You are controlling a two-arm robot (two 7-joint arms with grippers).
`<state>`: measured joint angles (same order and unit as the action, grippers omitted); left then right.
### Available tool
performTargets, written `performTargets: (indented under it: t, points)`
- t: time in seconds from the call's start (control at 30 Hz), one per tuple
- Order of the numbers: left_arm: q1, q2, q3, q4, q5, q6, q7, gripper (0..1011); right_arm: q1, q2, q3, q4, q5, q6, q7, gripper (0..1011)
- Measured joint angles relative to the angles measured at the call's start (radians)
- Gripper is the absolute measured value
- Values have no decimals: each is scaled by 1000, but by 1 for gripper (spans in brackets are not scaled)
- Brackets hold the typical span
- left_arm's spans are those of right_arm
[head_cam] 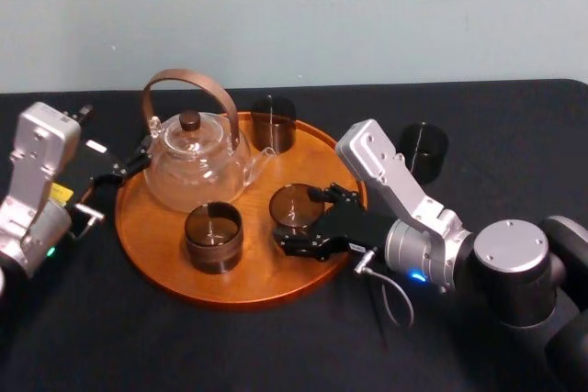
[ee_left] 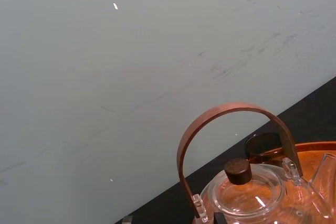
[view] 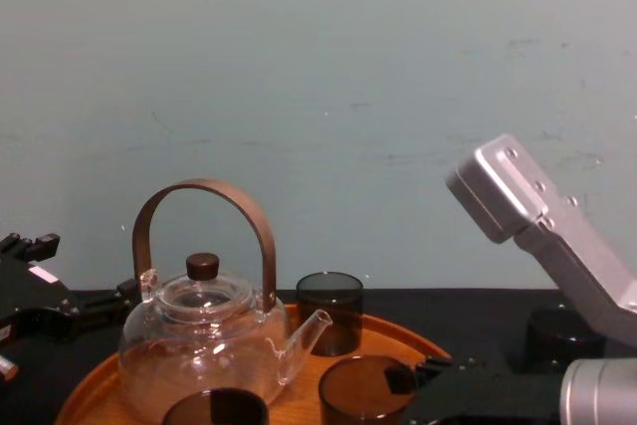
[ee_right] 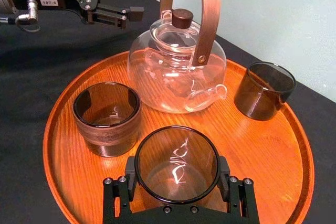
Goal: Pick up the glass from the table and place it on the tray.
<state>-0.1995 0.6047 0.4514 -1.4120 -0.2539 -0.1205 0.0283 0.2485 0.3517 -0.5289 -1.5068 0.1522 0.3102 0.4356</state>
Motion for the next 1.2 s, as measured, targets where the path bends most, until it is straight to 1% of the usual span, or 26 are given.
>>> performTargets:
  t: [0.63, 1.2]
  points:
    - [0, 0, 0, 0, 0, 0, 0, 1001, 5, -18, -4, 51, 3, -15, 10, 903]
    - [0, 0, 0, 0, 0, 0, 0, 1001, 6, -20, -6, 56, 4, -16, 10, 903]
